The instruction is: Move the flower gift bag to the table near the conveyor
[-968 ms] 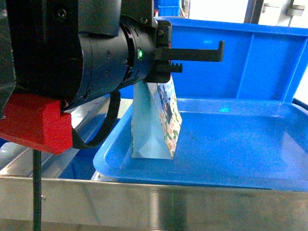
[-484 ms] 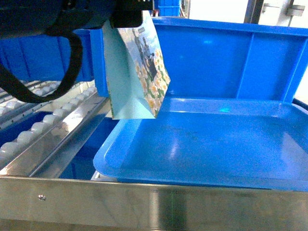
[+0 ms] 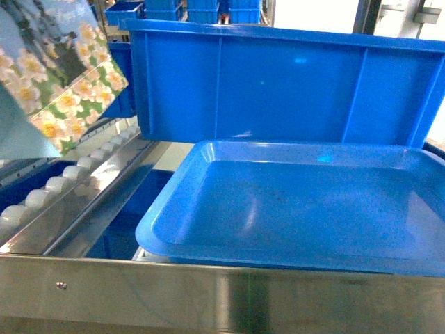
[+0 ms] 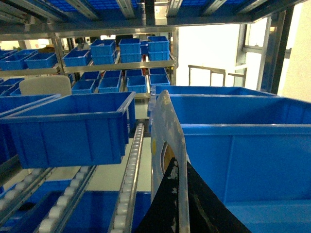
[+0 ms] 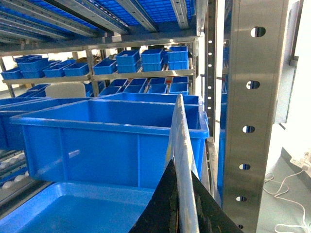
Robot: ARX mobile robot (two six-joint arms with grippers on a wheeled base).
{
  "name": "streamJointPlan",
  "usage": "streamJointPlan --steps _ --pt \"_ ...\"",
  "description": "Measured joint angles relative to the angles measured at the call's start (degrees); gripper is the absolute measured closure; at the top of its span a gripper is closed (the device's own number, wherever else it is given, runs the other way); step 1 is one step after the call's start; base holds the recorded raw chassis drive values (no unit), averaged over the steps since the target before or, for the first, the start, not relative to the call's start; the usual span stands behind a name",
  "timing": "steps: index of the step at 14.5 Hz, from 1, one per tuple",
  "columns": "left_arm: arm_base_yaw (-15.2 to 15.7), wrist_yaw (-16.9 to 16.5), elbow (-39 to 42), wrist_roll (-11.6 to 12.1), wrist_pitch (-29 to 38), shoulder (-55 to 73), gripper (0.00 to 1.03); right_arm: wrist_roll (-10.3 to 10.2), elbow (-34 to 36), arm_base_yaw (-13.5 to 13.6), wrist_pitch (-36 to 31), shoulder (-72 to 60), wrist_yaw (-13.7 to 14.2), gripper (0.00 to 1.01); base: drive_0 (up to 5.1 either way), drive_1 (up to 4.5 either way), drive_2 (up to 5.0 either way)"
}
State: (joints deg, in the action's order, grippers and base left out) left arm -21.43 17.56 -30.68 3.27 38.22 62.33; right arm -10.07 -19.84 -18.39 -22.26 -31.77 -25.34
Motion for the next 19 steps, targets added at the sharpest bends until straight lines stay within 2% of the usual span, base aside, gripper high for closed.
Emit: streamJointPlan --steps 2,4,7,9,19 --pt "1.3 -0.5 2.6 -0.3 -2.7 -5.6 1.01 0.0 0.0 0.0 0.0 0.0 0.0 0.99 0.0 0.0 0.0" --pt "3.8 -1.5 6.7 -0.3 -7.3 -14.4 1.01 0.0 0.0 0.0 0.0 0.0 0.0 0.99 0.0 0.0 0.0" --pt "9.9 -0.7 14.8 -0.2 -18.7 -31.3 1.01 0.0 0.0 0.0 0.0 0.0 0.0 0.99 0.0 0.0 0.0" --pt "11.5 -1.1 18.7 -0.3 -26.6 -41.5 1.01 0.0 0.0 0.0 0.0 0.0 0.0 0.99 0.0 0.0 0.0" --pt "11.5 -1.5 18.6 -0.3 -26.2 -41.6 1.01 0.0 0.0 0.0 0.2 0.0 0.0 0.99 -4.8 1.78 3.2"
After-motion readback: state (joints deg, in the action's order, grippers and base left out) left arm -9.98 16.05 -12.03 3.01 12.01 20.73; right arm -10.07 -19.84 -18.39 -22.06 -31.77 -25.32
